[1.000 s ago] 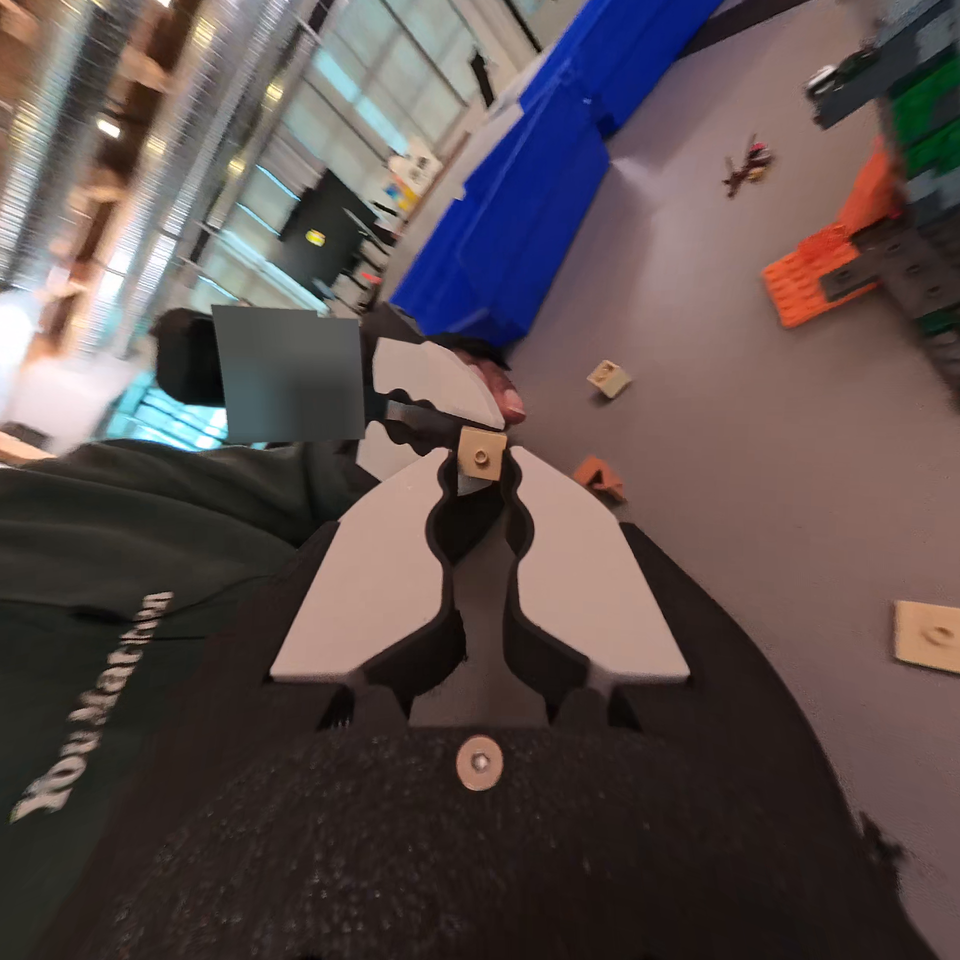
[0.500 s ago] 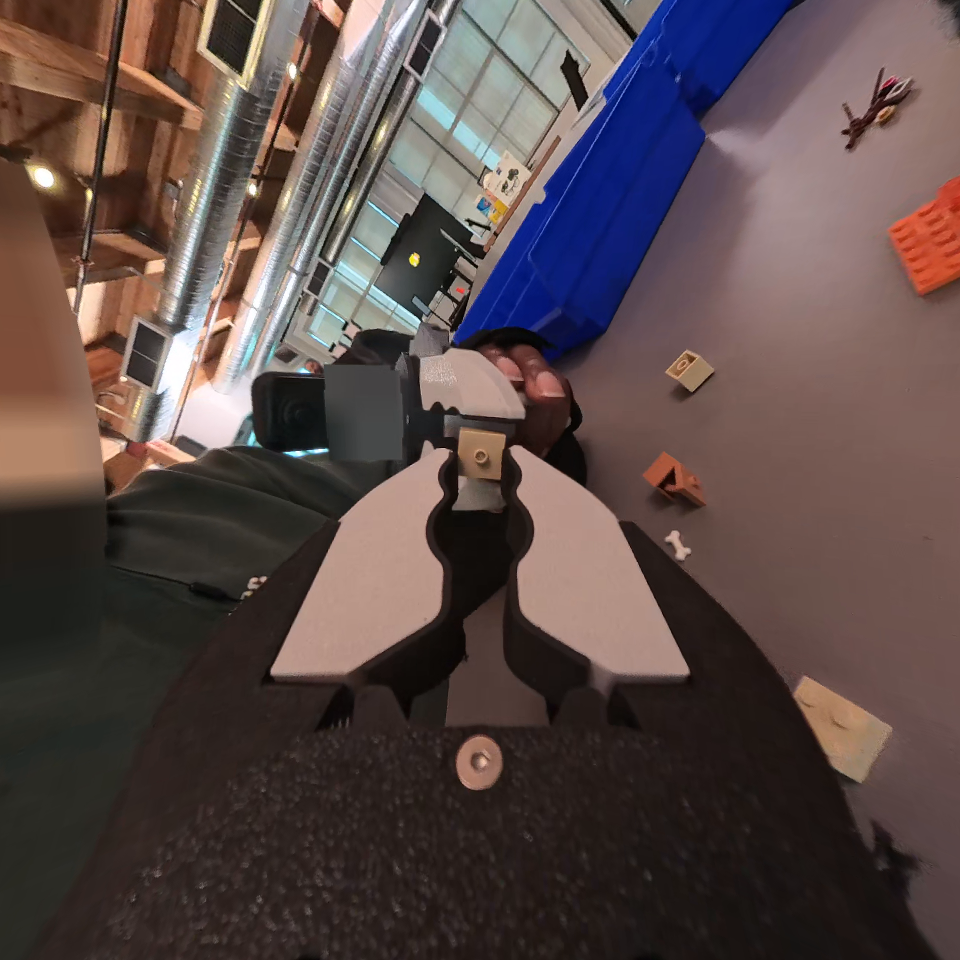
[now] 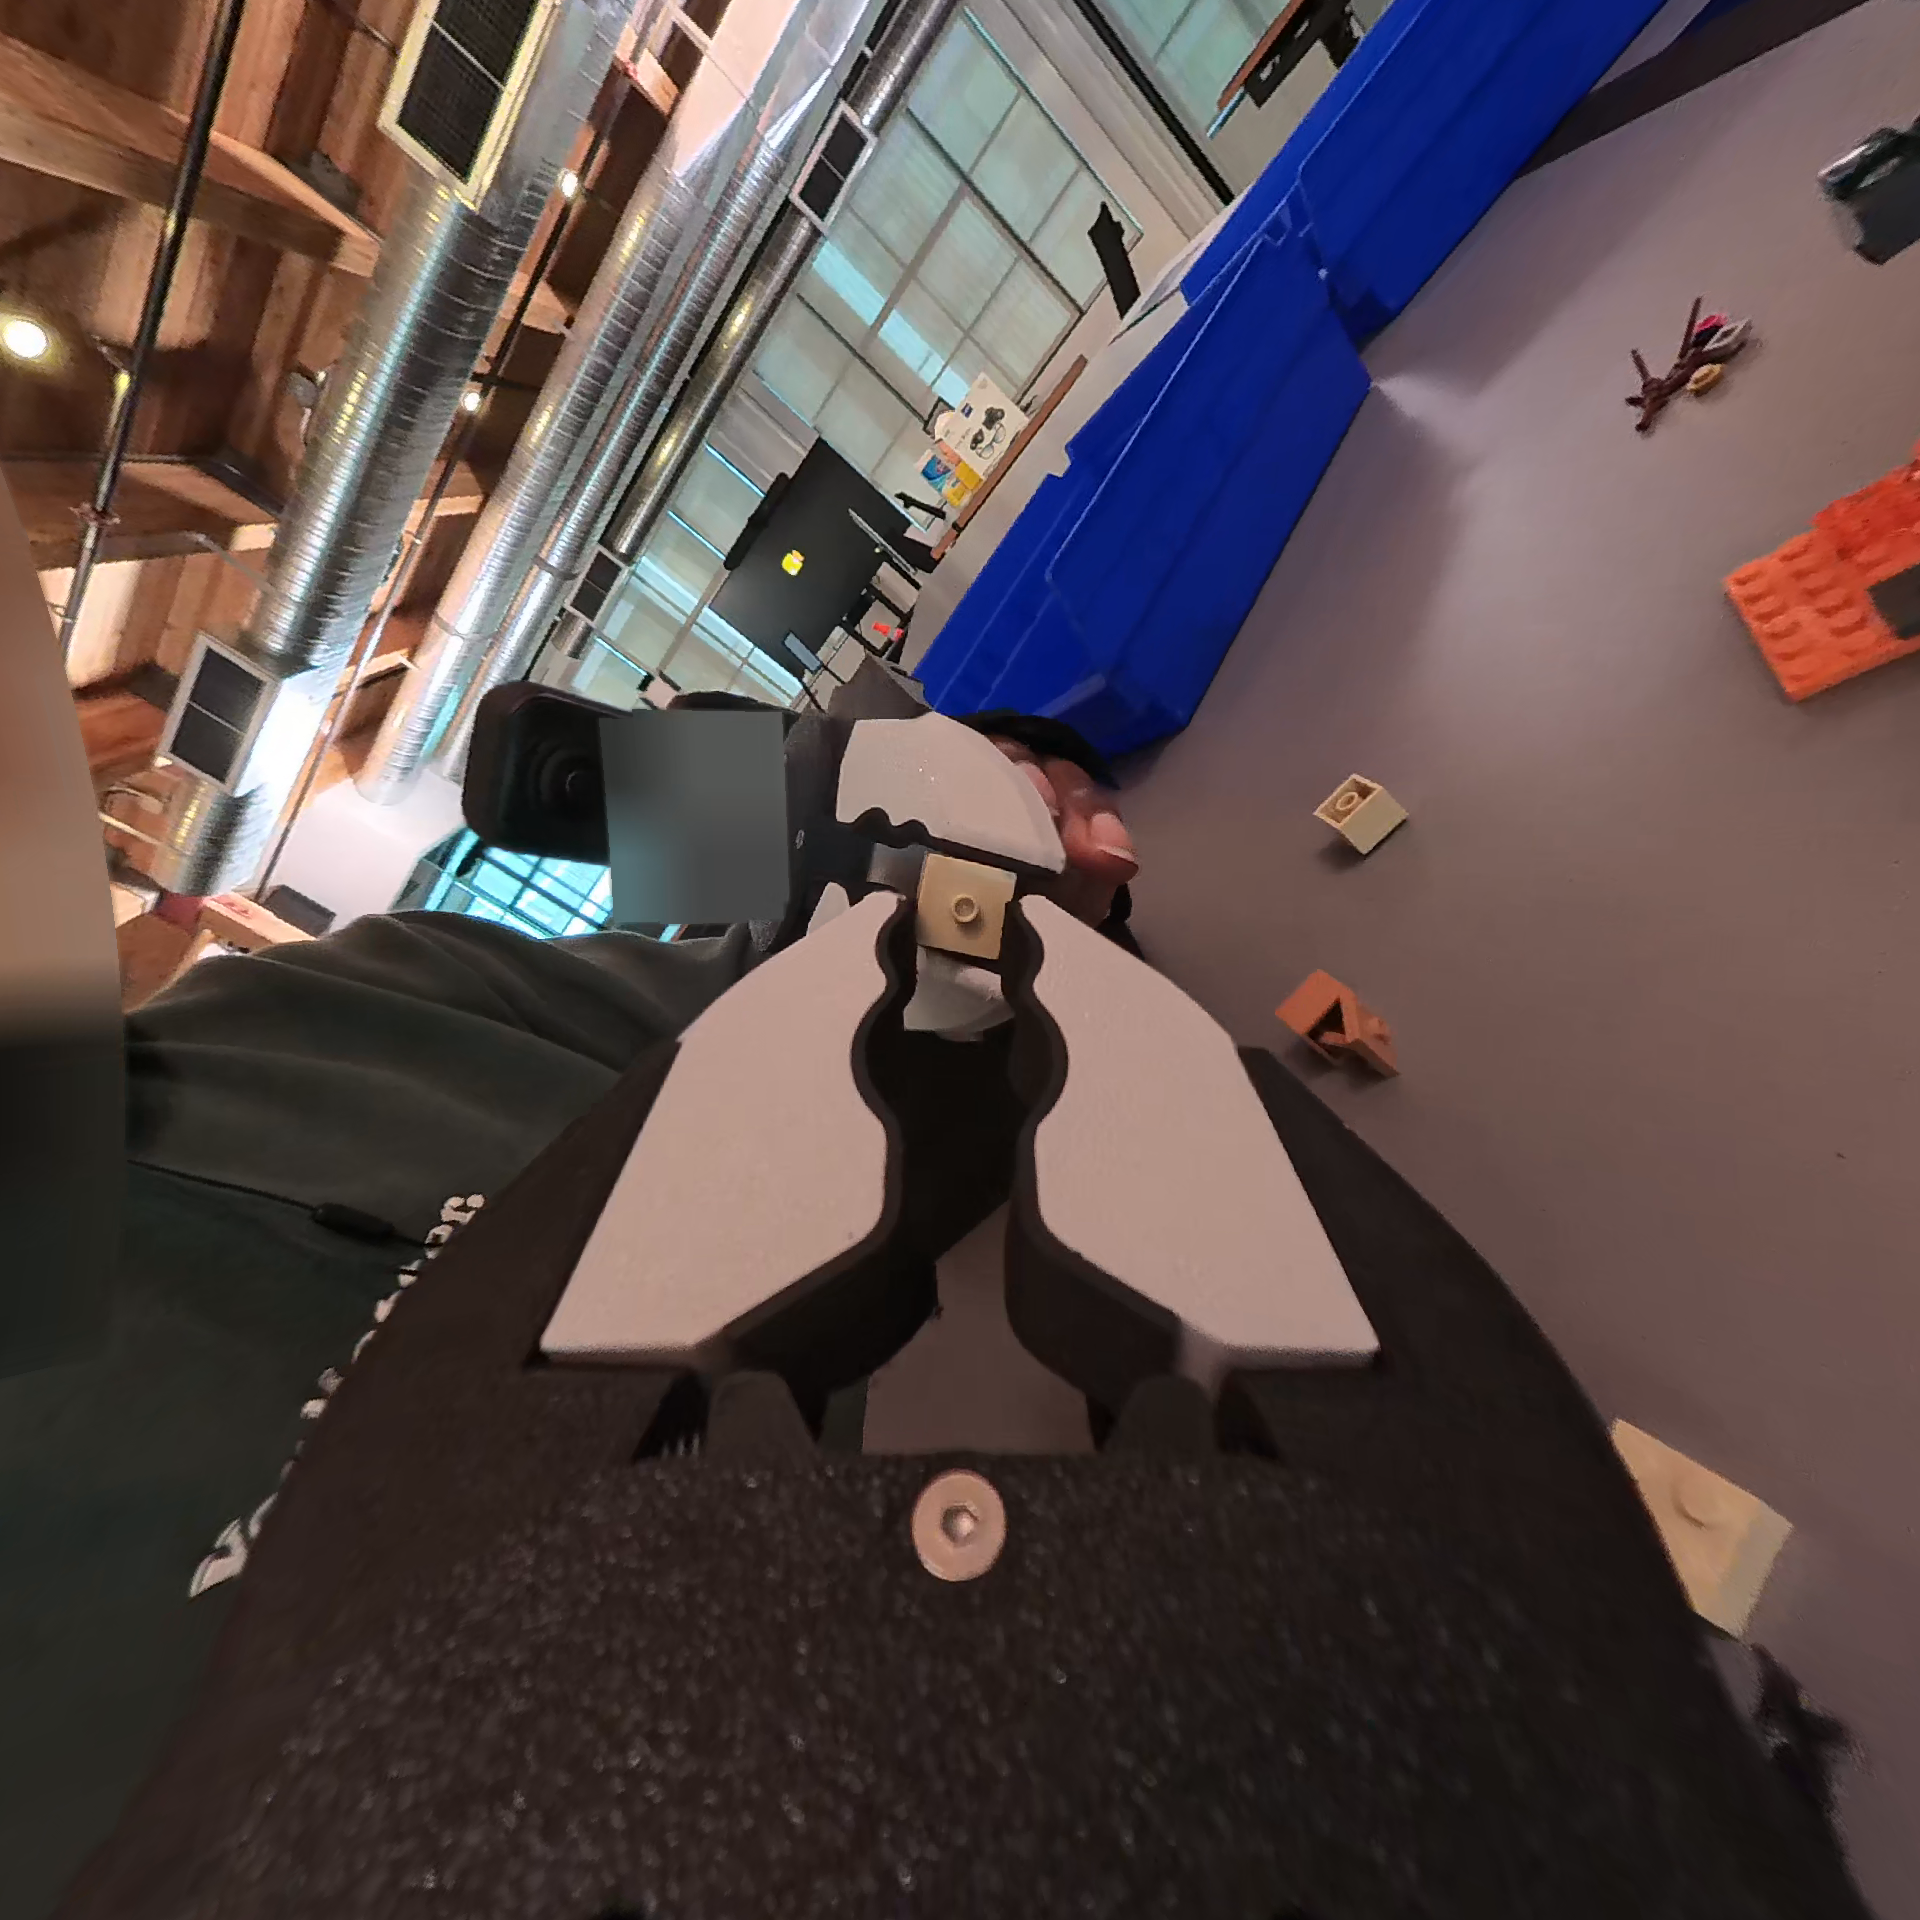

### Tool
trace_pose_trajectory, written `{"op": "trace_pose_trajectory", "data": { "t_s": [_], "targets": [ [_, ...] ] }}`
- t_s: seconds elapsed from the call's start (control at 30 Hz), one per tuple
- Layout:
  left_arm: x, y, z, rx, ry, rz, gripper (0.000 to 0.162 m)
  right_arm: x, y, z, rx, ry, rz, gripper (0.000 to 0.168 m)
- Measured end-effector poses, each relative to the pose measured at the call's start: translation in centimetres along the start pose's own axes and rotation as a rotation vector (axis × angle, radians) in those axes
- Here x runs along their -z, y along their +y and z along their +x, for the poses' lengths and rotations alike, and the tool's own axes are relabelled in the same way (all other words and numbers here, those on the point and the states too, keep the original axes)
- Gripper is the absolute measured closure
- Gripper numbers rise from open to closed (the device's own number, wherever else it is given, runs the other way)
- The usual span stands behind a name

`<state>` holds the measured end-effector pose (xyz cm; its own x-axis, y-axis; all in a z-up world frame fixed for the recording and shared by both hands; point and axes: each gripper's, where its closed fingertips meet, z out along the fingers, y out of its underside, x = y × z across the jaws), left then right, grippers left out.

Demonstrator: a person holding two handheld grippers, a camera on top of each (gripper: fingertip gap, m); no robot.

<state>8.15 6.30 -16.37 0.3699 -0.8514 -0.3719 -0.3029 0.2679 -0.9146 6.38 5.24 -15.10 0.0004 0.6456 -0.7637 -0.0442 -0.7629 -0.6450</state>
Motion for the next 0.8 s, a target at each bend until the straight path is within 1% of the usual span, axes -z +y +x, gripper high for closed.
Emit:
{"op": "trace_pose_trajectory", "data": {
  "t_s": [0.1, 0.2, 0.23, 0.27, 0.3, 0.33, 0.37, 0.4, 0.43, 0.47, 0.53, 0.6, 0.67, 0.73, 0.8],
  "targets": [
    [0.2, -0.6, 0.3, 0.033, 0.033, 0.038, 0.144, 0.1, 0.0, -0.6, -0.028, -0.056, -0.004, 0.153],
    [0.5, -1.4, 0.7, 0.107, 0.092, 0.089, 0.143, 0.2, 0.1, -1.5, -0.043, -0.120, -0.005, 0.153],
    [0.8, -1.7, 0.7, 0.128, 0.109, 0.111, 0.143, 0.5, -0.3, -2.1, -0.043, -0.166, 0.014, 0.153],
    [1.2, -1.8, 0.1, 0.188, 0.109, 0.129, 0.144, 1.5, -1.3, -3.0, -0.050, -0.229, 0.064, 0.153],
    [1.8, -1.4, -0.7, 0.257, 0.121, 0.143, 0.144, 2.6, -2.1, -3.3, -0.025, -0.229, 0.097, 0.154],
    [2.2, -1.2, -1.1, 0.279, 0.135, 0.149, 0.144, 3.0, -2.0, -2.9, 0.044, -0.162, 0.084, 0.154],
    [2.2, -0.9, -0.9, 0.237, 0.129, 0.129, 0.144, 3.1, -1.7, -2.7, 0.083, -0.124, 0.067, 0.153],
    [1.9, -0.6, -0.2, 0.198, 0.132, 0.109, 0.144, 2.9, -1.6, -2.8, 0.081, -0.124, 0.070, 0.153],
    [1.3, -0.5, 0.4, 0.195, 0.149, 0.093, 0.144, 2.7, -1.5, -2.3, 0.086, -0.102, 0.067, 0.153],
    [0.8, -0.4, 0.7, 0.191, 0.153, 0.076, 0.144, 2.6, -1.2, -1.3, 0.118, -0.031, 0.047, 0.153],
    [0.3, 0.3, 0.5, 0.173, 0.127, 0.027, 0.144, 3.2, -1.0, 1.8, 0.265, 0.227, -0.032, 0.153],
    [0.2, 1.3, 0.0, 0.178, 0.098, -0.015, 0.144, 5.3, -1.2, 5.1, 0.381, 0.486, -0.122, 0.153],
    [0.1, 1.8, -0.2, 0.201, 0.094, -0.034, 0.145, 7.8, -0.6, 8.0, 0.408, 0.686, -0.239, 0.153],
    [-0.2, 2.4, -0.2, 0.197, 0.084, -0.075, 0.145, 10.0, 0.0, 9.8, 0.434, 0.824, -0.332, 0.152],
    [-0.5, 2.8, 0.1, 0.179, 0.089, -0.098, 0.145, 11.2, 0.3, 10.3, 0.444, 0.880, -0.369, 0.152]
  ]
}}
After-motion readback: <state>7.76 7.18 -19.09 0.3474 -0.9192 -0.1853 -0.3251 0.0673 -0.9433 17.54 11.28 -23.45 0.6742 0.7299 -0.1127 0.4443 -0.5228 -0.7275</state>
